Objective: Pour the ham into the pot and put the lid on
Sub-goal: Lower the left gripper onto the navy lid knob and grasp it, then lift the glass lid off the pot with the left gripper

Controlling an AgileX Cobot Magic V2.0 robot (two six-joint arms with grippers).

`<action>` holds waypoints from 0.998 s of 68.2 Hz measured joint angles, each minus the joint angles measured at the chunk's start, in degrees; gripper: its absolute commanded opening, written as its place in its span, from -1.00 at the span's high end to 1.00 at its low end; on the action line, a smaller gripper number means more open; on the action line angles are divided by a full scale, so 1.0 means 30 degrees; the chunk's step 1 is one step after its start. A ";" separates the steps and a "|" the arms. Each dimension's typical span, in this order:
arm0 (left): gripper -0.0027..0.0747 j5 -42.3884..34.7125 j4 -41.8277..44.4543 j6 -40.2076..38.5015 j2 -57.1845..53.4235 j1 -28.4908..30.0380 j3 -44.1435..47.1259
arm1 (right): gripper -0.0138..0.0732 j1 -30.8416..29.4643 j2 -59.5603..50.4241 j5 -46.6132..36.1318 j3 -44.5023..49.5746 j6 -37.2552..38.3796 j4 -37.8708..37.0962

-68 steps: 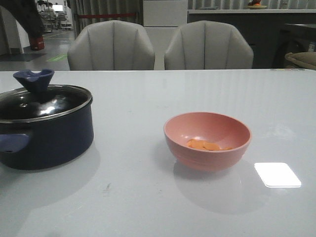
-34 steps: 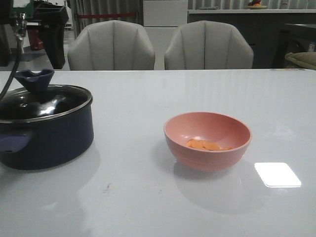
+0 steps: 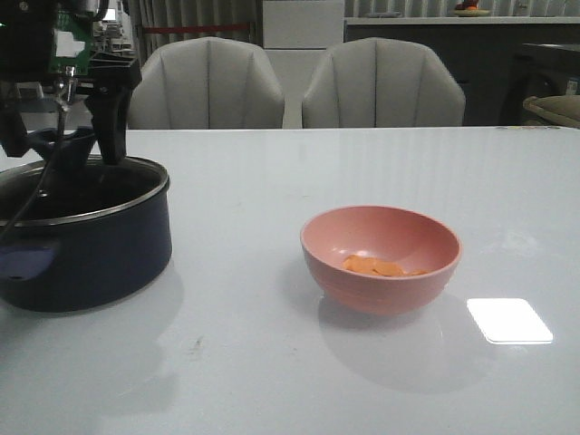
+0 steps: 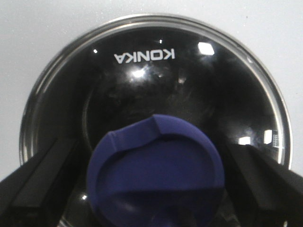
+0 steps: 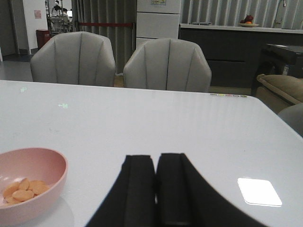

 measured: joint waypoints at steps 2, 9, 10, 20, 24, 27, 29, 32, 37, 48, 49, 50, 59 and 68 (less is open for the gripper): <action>-0.34 0.0000 0.0000 0.0000 0.0031 0.0000 0.0000 | 0.35 0.0000 0.0000 0.0000 0.0000 0.0000 0.0000; 0.01 0.0000 -0.0040 0.0000 0.0046 0.0000 0.0000 | 0.35 0.0000 0.0000 0.0000 0.0000 0.0000 0.0000; 0.06 0.0000 -0.0040 0.0000 0.0046 0.0000 0.0000 | 0.35 0.0000 0.0000 0.0000 0.0000 0.0000 0.0000; 0.27 0.0000 0.0029 0.0000 0.0046 0.0000 -0.0060 | 0.35 0.0000 0.0000 0.0000 0.0000 0.0000 0.0000; 0.27 0.0000 0.0060 0.0000 0.0046 0.0000 -0.0093 | 0.35 0.0000 0.0000 0.0000 0.0000 0.0000 0.0000; 0.27 0.0000 0.0060 0.0000 0.0046 0.0000 -0.0127 | 0.35 0.0000 0.0000 0.0000 0.0000 0.0000 0.0000; 0.27 0.0000 0.0060 0.0000 0.0046 0.0000 -0.0164 | 0.35 0.0000 0.0000 0.0000 0.0000 0.0000 0.0000; 0.27 0.0131 0.0060 0.0000 0.0009 0.0000 -0.0257 | 0.35 0.0000 0.0000 0.0000 0.0000 0.0000 0.0000; 0.27 0.0169 0.0060 0.0000 -0.0230 0.0000 -0.0314 | 0.35 0.0000 0.0000 0.0000 0.0000 0.0000 0.0000; 0.27 0.0326 0.0155 0.0631 -0.1557 0.0035 -0.0327 | 0.35 0.0000 0.0000 0.0000 0.0000 0.0000 0.0000; 0.27 0.0326 0.0209 0.0631 -0.1629 0.0035 -0.0327 | 0.35 0.0000 0.0000 0.0000 0.0000 0.0000 0.0000; 0.27 0.0363 0.0257 0.0731 -0.1830 0.0111 -0.0327 | 0.35 0.0000 0.0000 0.0000 0.0000 0.0000 0.0000; 0.27 0.0357 0.0485 0.0994 -0.2996 0.0987 -0.0028 | 0.35 0.0000 0.0000 0.0000 0.0000 0.0000 0.0000; 0.27 0.0139 0.0639 0.1652 -0.4402 0.3396 0.1438 | 0.35 0.0000 0.0000 0.0000 0.0000 0.0000 0.0000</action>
